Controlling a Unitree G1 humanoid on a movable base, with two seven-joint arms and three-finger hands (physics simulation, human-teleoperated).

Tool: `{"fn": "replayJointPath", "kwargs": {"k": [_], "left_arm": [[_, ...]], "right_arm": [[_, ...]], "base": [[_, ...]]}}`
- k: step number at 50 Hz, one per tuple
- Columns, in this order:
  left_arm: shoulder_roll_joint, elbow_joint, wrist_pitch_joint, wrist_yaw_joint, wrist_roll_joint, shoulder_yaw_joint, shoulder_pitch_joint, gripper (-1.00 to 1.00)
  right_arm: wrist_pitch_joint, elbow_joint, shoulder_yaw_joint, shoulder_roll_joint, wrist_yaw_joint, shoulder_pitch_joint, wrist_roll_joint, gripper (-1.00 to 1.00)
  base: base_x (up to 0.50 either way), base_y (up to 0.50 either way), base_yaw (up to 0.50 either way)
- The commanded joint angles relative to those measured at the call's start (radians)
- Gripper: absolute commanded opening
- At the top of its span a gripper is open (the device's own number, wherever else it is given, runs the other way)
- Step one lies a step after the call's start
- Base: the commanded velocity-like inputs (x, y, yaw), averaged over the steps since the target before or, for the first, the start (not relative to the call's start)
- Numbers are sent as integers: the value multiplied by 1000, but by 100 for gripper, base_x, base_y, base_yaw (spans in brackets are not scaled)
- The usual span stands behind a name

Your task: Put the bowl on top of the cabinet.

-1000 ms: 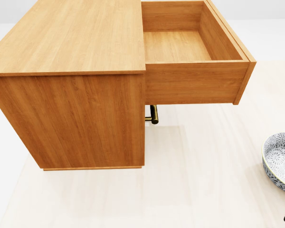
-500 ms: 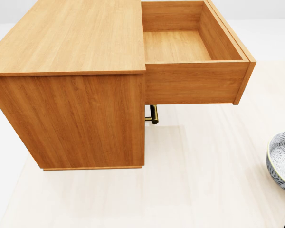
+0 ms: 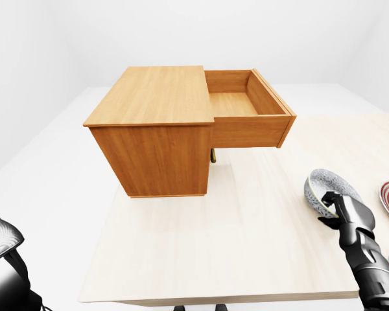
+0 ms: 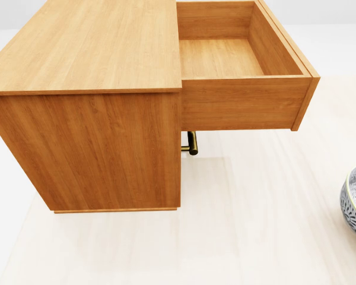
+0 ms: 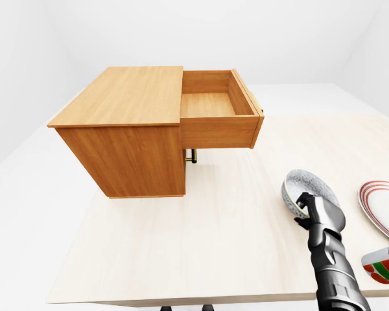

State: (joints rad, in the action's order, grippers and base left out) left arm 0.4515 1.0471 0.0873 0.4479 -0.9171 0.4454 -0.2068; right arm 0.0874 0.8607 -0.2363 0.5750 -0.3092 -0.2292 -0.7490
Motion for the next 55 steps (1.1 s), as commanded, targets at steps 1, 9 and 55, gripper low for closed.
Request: {"fn": "replayJointPath", "kwargs": {"k": [1,9,55], "left_arm": [[-4,0,0,-9,13,-3,4,100],[1,0,0,-5,10,-6,6,100],[-3,0,0,-5,10,-5,4,100]], "right_arm": [[0,64,26,-14,49,55,46,-98],[0,81,29,-14,52,54,35,-98],[-114,-581,-275,339,818,-188,104,-95]], "base": [[0,0,0],[0,0,0],[0,0,0]]}}
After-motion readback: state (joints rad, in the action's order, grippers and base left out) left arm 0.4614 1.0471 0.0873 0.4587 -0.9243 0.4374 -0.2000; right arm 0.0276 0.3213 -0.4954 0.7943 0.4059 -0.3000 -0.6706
